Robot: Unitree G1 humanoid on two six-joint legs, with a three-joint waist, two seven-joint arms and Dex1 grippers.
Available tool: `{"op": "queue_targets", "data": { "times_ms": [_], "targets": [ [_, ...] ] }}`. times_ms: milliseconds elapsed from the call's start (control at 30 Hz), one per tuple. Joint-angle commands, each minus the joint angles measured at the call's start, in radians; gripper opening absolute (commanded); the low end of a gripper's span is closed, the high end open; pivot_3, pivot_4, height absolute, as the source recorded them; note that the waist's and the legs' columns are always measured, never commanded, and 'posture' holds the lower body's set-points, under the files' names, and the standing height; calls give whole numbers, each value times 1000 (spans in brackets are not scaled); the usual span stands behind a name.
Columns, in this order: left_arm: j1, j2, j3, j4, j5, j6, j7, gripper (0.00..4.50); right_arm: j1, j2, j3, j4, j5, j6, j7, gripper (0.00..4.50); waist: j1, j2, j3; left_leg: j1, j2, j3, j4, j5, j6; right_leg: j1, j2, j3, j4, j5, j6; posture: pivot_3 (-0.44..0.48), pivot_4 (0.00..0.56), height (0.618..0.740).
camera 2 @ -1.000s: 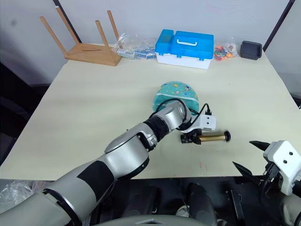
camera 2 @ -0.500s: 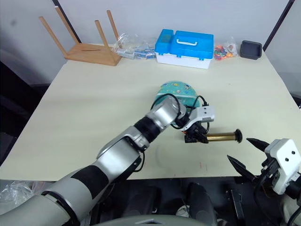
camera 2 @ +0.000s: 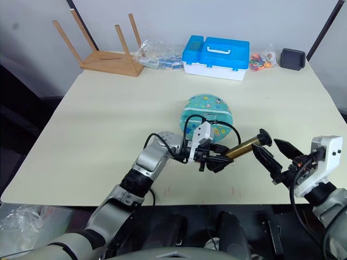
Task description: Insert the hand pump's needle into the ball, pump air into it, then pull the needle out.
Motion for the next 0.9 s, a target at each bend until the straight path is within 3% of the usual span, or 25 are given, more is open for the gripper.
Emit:
{"op": "queue_targets", "data": {
  "times_ms": [33,367,900],
  "targets": [
    [9,-21,29,-10,-49,-118,-1,1051,-34,1,25,-11,45,-51,-66,4500,2,0,0,0,0,0,1,0,0,0,0,0,0,0,0,0,150,740],
    [21,-58,62,85,-77,-298,17,1051,-172,43,175,19,21,-116,-203,4500,-7,0,0,0,-1,1,4,-1,1,1,1,1,1,1,1,0,150,740],
    [33,-107,55,162,-89,-411,32,1051,-218,66,240,45,-4,-191,-168,4500,-14,0,0,0,-1,1,4,-1,2,1,1,1,1,1,1,0,150,740]
  ]
}}
